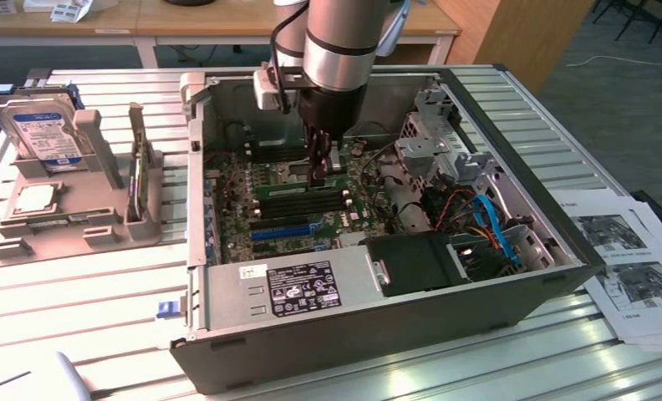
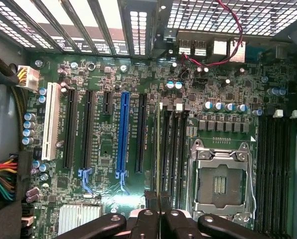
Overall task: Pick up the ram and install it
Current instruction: 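Insert the ram into the slot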
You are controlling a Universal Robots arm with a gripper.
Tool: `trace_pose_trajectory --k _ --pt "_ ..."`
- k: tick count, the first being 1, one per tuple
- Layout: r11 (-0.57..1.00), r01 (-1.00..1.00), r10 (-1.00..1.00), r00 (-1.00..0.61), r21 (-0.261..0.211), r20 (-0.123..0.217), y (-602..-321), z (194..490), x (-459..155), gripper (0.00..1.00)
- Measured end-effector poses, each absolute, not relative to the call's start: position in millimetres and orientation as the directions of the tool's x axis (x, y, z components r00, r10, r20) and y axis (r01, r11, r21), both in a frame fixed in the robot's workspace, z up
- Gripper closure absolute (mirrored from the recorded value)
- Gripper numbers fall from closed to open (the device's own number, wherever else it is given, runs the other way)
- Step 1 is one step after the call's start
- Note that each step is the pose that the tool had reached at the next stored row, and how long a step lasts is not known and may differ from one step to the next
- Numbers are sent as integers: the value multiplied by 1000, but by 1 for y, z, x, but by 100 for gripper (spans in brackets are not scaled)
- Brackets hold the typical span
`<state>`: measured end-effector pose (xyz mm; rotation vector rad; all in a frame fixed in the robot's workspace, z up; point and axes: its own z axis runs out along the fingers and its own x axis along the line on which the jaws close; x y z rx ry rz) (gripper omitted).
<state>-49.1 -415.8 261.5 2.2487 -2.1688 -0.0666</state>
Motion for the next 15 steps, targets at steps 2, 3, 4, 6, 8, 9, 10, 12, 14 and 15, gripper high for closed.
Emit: trace_pose_trajectory --k 2,3,4,6,8,9,10,12,14,15 --pt "-36 -998 -999 36 42 -19 -416 261 -48 88" --pt "-37 -998 -999 36 42 -19 -416 261 -47 88" --pt "-37 -998 -999 36 42 -19 -416 261 -46 88" --pt "-37 -998 -999 36 42 -19 -416 261 -44 88" --pt "-37 -998 -999 36 42 -19 -416 261 -42 88" --pt "-37 -998 -999 36 42 -19 -416 261 -41 88" --pt "-37 -998 -999 36 42 -19 -416 261 -40 88" --pt "-37 -998 -999 36 42 -19 -416 261 -40 88" --pt "-37 -998 -999 36 42 -19 -416 261 -40 88" --pt "-36 -998 -999 35 42 -19 -416 261 -40 88"
